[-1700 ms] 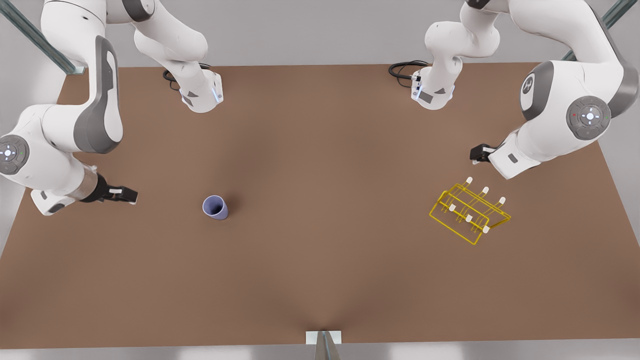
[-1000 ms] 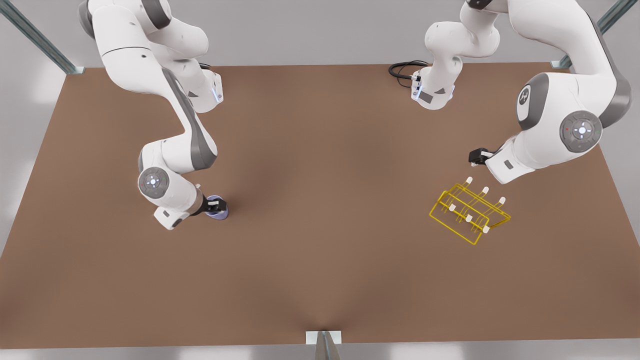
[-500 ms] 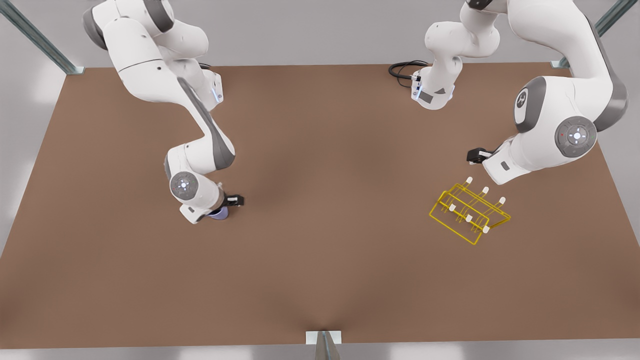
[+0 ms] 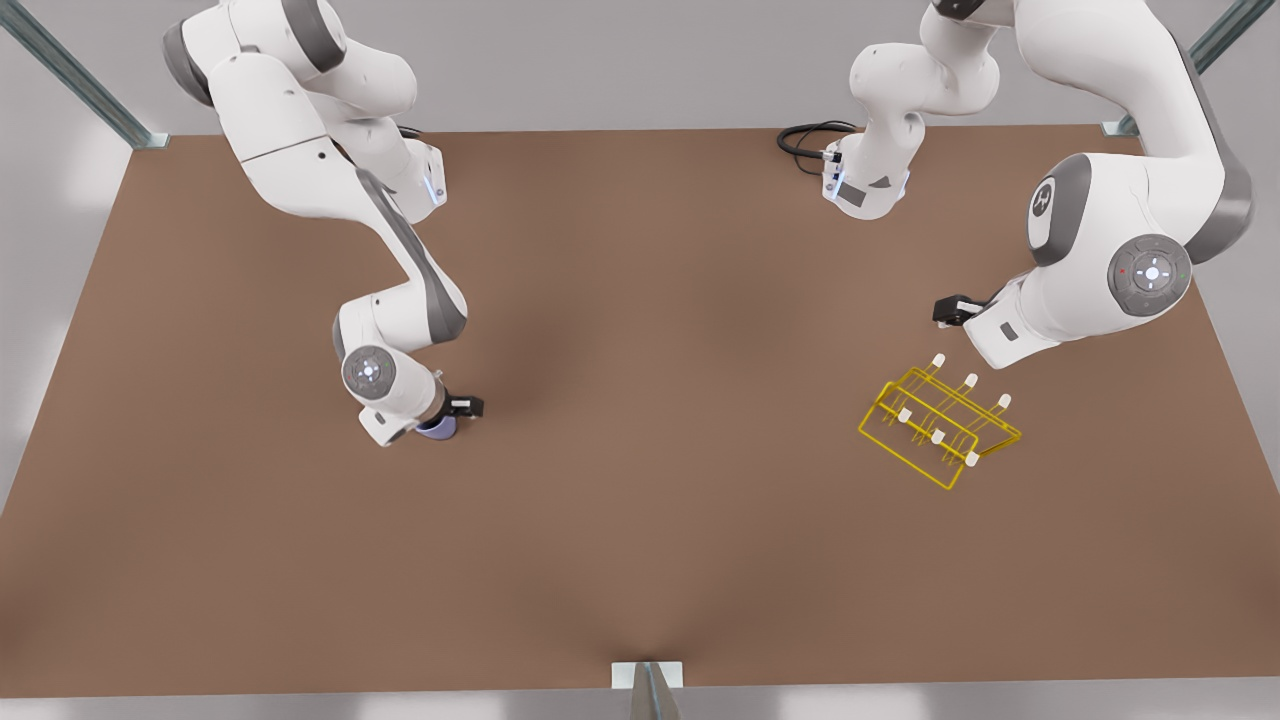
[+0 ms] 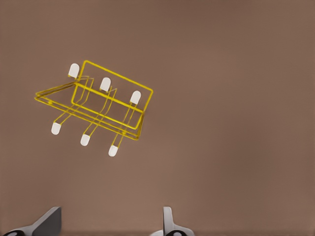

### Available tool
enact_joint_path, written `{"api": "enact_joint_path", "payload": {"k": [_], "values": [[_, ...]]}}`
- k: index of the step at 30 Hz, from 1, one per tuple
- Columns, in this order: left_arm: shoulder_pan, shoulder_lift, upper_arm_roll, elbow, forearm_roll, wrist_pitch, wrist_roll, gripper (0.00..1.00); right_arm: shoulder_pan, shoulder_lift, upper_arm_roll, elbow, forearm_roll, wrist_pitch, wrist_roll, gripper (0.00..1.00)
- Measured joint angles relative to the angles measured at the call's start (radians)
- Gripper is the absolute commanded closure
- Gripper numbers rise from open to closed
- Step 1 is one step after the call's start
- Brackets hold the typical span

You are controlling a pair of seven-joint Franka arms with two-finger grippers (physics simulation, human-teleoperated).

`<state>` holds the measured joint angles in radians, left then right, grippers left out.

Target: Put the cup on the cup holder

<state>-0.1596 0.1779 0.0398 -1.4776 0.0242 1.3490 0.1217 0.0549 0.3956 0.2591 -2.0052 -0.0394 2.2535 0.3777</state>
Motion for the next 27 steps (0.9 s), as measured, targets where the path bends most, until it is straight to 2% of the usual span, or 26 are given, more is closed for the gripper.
{"api": "enact_joint_path", "payload": {"k": [3,4,5,6,7,8,10,12,21,25,27], "values": [[0.000,0.000,0.000,0.000,0.000,-0.002,0.000,0.00,0.003,-0.003,0.000,-0.029,0.000,0.018,0.006,0.00],[0.000,0.000,-0.001,0.000,0.000,-0.003,0.000,0.00,0.004,0.005,0.000,-0.048,0.000,0.035,0.008,0.11],[0.000,0.000,-0.001,0.000,0.000,-0.003,0.001,0.00,0.007,0.017,0.000,-0.056,0.001,0.050,0.009,0.36],[0.000,0.000,-0.001,0.000,0.000,-0.004,0.001,0.00,0.016,0.030,0.000,-0.058,0.004,0.065,0.008,0.44],[0.000,0.000,-0.001,0.000,0.000,-0.005,0.001,0.00,0.019,0.041,0.000,-0.058,0.008,0.081,0.006,0.59],[0.000,0.000,-0.001,0.000,0.000,-0.005,0.001,0.00,0.021,0.047,0.000,-0.058,0.014,0.095,0.002,0.79],[0.000,0.000,-0.002,0.000,0.000,-0.007,0.001,0.00,0.018,0.051,-0.001,-0.051,0.015,0.117,0.000,0.79],[0.000,0.001,-0.002,-0.001,0.000,-0.008,0.001,0.00,0.015,0.052,-0.004,-0.044,-0.069,0.117,0.076,0.79],[0.000,0.001,-0.002,-0.007,0.000,-0.010,0.002,0.00,0.017,0.041,-0.015,-0.025,-0.011,0.153,0.053,0.79],[0.000,0.001,-0.002,-0.008,0.001,-0.011,0.002,0.00,0.022,0.058,0.008,0.117,0.047,0.139,0.007,0.79],[0.000,-0.001,-0.002,-0.008,0.001,-0.012,0.002,0.00,0.023,0.105,0.065,0.216,0.126,0.133,-0.015,0.79]]}}
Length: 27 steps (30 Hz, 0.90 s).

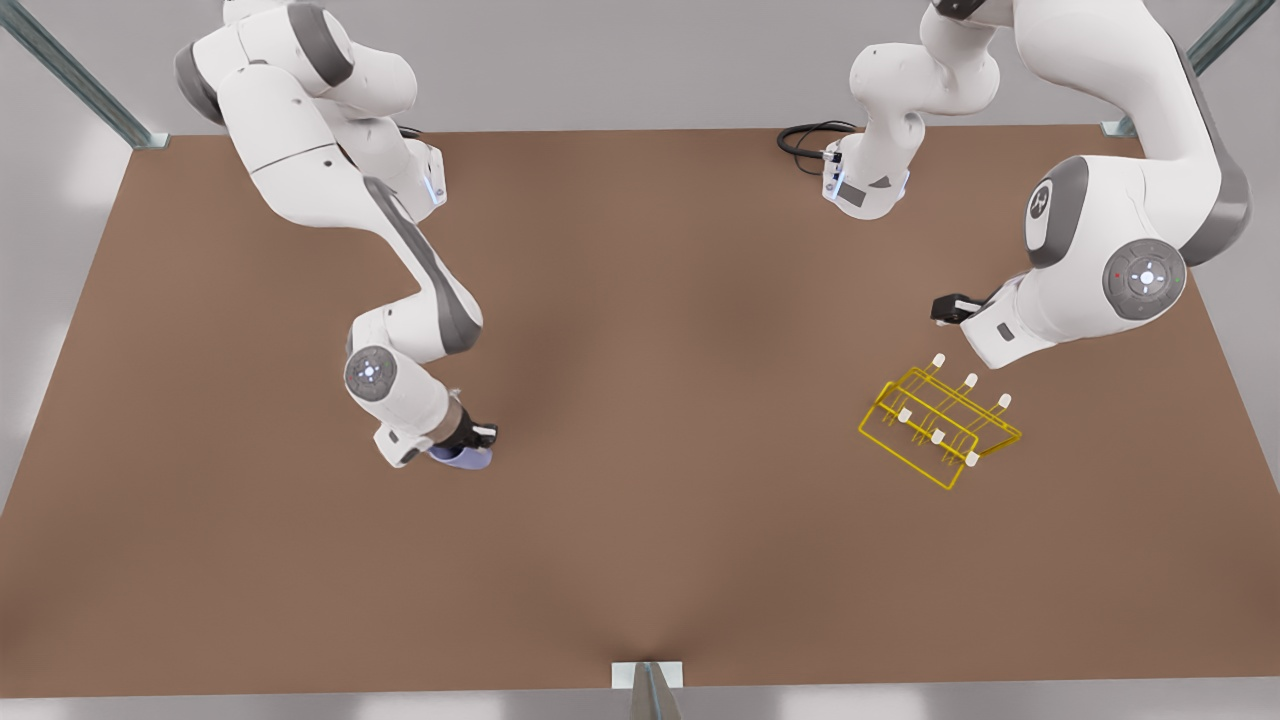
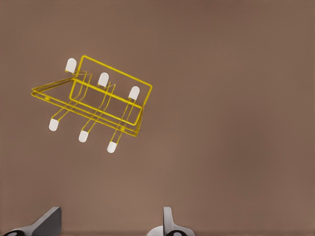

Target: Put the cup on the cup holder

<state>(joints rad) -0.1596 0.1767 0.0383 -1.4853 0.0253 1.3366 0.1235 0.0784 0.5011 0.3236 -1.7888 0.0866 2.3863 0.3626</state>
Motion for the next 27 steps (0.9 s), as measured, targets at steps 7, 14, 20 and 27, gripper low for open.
{"api": "enact_joint_path", "payload": {"k": [7,14,20,27], "values": [[0.000,-0.001,0.000,-0.002,0.000,-0.005,0.000,0.00,0.090,0.301,0.214,0.353,0.474,0.117,-0.058,0.79],[-0.001,0.001,0.000,-0.002,0.000,-0.008,0.000,0.00,0.408,0.638,0.223,0.796,0.689,0.349,-0.056,0.79],[0.000,0.001,0.000,-0.002,0.001,-0.011,0.000,0.00,0.537,0.777,0.225,0.916,0.715,0.463,-0.044,0.79],[-0.001,0.003,0.000,-0.002,0.003,-0.013,-0.001,0.00,0.566,0.831,0.219,0.919,0.715,0.512,-0.049,0.79]]}}
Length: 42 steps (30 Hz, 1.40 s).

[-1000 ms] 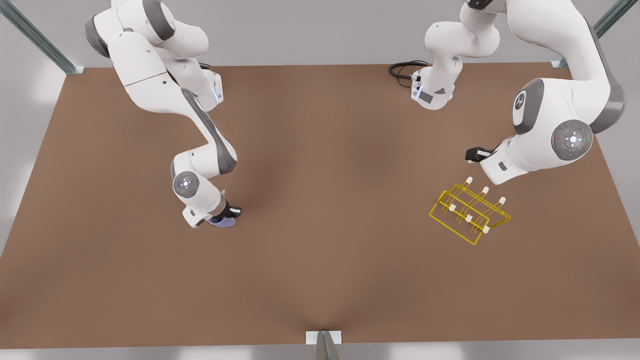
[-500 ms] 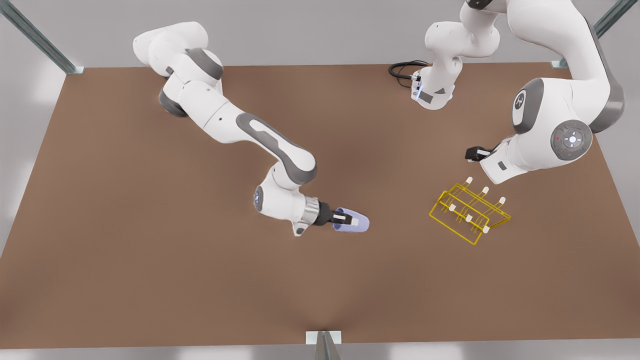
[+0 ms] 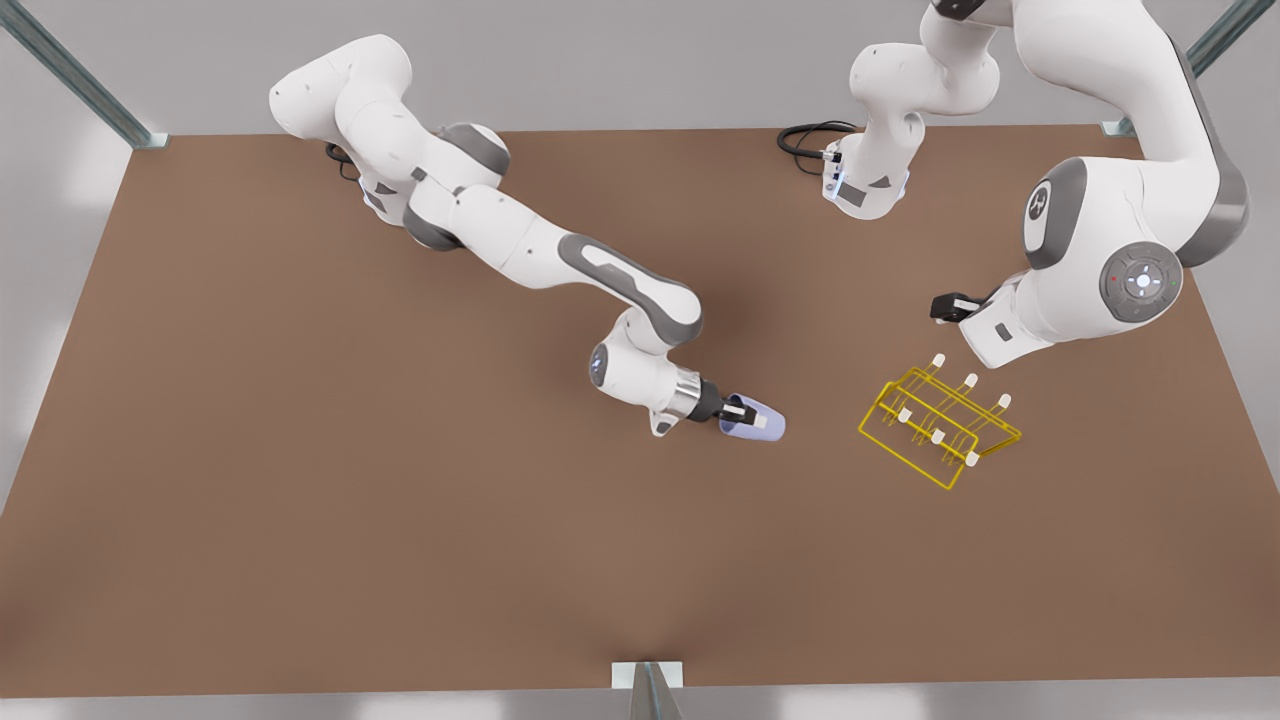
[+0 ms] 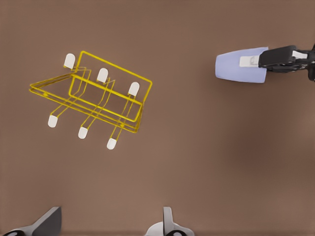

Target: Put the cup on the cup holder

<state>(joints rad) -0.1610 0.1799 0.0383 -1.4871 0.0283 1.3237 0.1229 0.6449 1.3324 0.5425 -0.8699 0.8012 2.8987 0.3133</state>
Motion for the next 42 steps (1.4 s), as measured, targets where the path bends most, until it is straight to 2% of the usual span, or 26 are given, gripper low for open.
{"api": "enact_joint_path", "payload": {"k": [1,2,3,9,13,16,18,19,21,24,26,29,30,31,32,34,42], "values": [[0.000,0.000,0.000,0.000,0.000,0.000,0.000,0.00,0.000,0.004,-0.001,0.000,0.000,0.003,-0.001,0.76],[0.000,0.000,0.000,0.000,0.000,0.000,0.000,0.00,0.001,0.005,-0.001,0.000,0.000,0.006,-0.003,0.33],[0.000,0.001,0.000,0.000,0.000,0.000,0.000,0.00,0.000,0.005,-0.001,0.000,0.000,0.009,-0.004,0.00],[0.000,0.001,0.000,0.000,0.000,0.000,0.000,0.00,-0.038,-0.024,-0.003,-0.031,-0.001,0.016,-0.011,0.00],[0.000,0.001,0.000,0.000,0.000,0.000,0.000,0.00,-0.167,-0.141,0.020,-0.248,0.000,0.016,-0.030,0.00],[0.000,0.002,-0.001,0.000,0.000,0.001,0.000,0.00,-0.294,-0.213,0.122,-0.432,0.001,0.027,-0.058,0.00],[-0.008,0.008,-0.005,0.000,0.000,0.000,-0.009,0.00,-0.371,-0.288,0.133,-0.496,-0.001,0.018,-0.074,0.00],[-0.022,0.018,-0.006,0.000,0.000,-0.001,-0.022,0.00,-0.412,-0.355,0.097,-0.528,-0.012,-0.014,-0.081,0.00],[-0.116,0.088,-0.007,0.011,-0.005,0.003,-0.092,0.00,-0.446,-0.538,-0.129,-0.556,-0.114,-0.156,-0.093,0.00],[-0.250,0.281,-0.009,0.129,-0.011,0.029,-0.270,0.00,-0.469,-0.789,-0.458,-0.551,-0.342,-0.419,-0.111,0.00],[-0.268,0.370,-0.009,0.167,-0.016,0.092,-0.433,0.00,-0.502,-0.914,-0.554,-0.547,-0.466,-0.602,-0.121,0.00],[-0.269,0.456,-0.005,0.159,-0.025,0.253,-0.721,0.00,-0.531,-0.994,-0.605,-0.457,-0.609,-0.928,-0.125,0.00],[-0.268,0.463,-0.005,0.135,-0.027,0.320,-0.821,0.00,-0.546,-0.995,-0.597,-0.448,-0.651,-0.999,-0.130,0.00],[-0.264,0.467,-0.005,0.106,-0.030,0.390,-0.922,0.00,-0.601,-1.016,-0.538,-0.469,-0.690,-1.056,-0.136,0.02],[-0.253,0.472,-0.005,0.078,-0.033,0.456,-1.024,0.00,-0.663,-1.082,-0.471,-0.547,-0.729,-1.095,-0.142,0.00],[-0.242,0.478,-0.006,0.052,-0.044,0.567,-1.219,0.00,-0.736,-1.138,-0.416,-0.606,-0.782,-1.153,-0.152,0.00],[-0.215,0.487,-0.009,0.024,-0.103,0.808,-1.832,0.00,-0.766,-1.092,-0.402,-0.584,-0.845,-1.252,-0.186,0.00]]}}
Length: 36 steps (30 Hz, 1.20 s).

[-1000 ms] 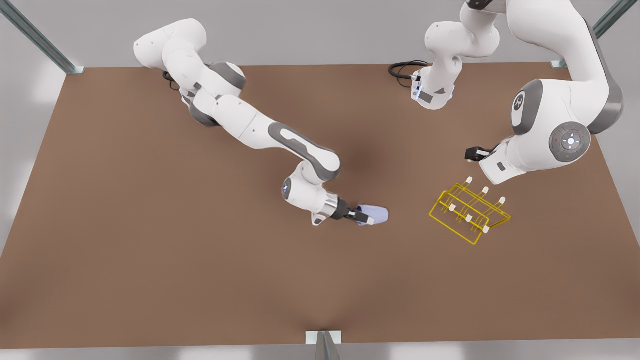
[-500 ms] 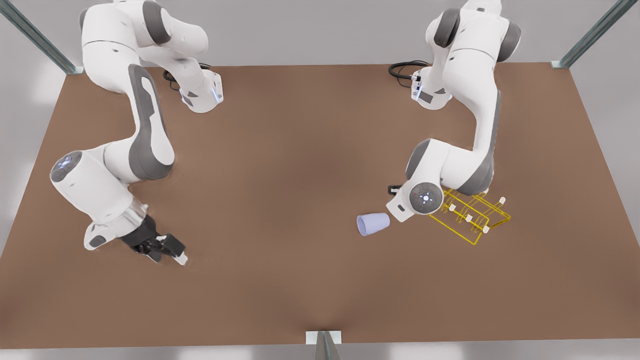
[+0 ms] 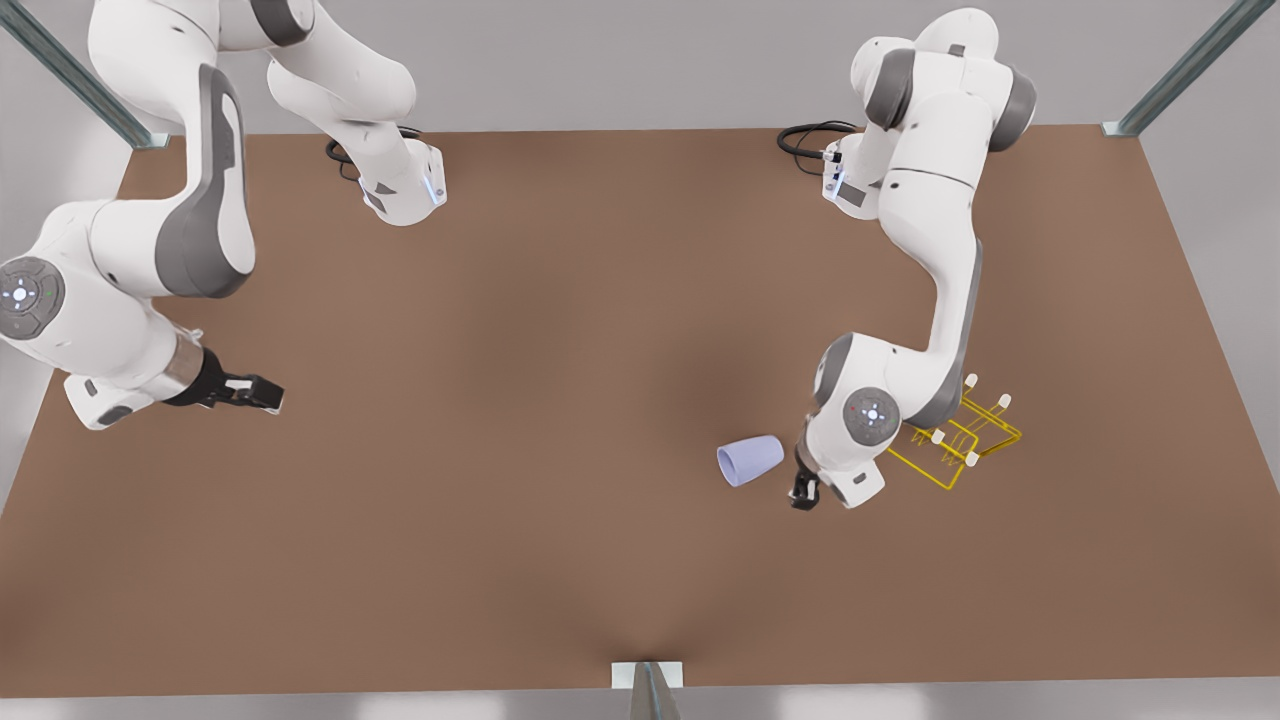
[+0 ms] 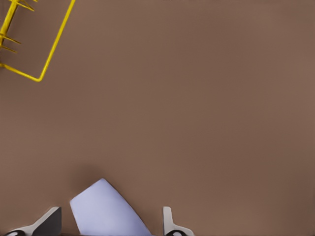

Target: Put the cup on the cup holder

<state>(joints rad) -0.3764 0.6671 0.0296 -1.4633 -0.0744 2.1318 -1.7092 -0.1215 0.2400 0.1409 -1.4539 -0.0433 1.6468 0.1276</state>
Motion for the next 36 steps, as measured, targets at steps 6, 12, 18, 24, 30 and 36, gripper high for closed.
{"api": "enact_joint_path", "payload": {"k": [6,12,18,24,30,36], "values": [[-0.008,0.004,-0.055,-0.059,-0.049,0.069,-0.311,0.00,0.002,0.005,0.001,0.001,0.001,-0.004,-0.017,0.00],[-0.008,0.038,-0.068,-0.066,-0.052,0.110,-0.531,0.00,0.007,0.012,0.002,0.003,0.004,-0.006,-0.030,0.00],[-0.007,0.075,-0.068,-0.062,-0.051,0.147,-0.687,0.00,0.009,0.013,0.002,0.005,0.004,-0.007,-0.038,0.00],[-0.017,0.111,-0.074,-0.060,-0.051,0.170,-0.799,0.00,0.009,0.013,0.002,0.005,0.004,-0.006,-0.044,0.00],[-0.029,0.147,-0.076,-0.060,-0.051,0.202,-0.880,0.00,0.006,0.013,0.002,0.004,0.005,-0.005,-0.049,0.00],[-0.036,0.164,-0.076,-0.058,-0.057,0.236,-0.932,0.39,0.006,0.014,0.002,0.004,0.005,-0.005,-0.052,0.00]]}}
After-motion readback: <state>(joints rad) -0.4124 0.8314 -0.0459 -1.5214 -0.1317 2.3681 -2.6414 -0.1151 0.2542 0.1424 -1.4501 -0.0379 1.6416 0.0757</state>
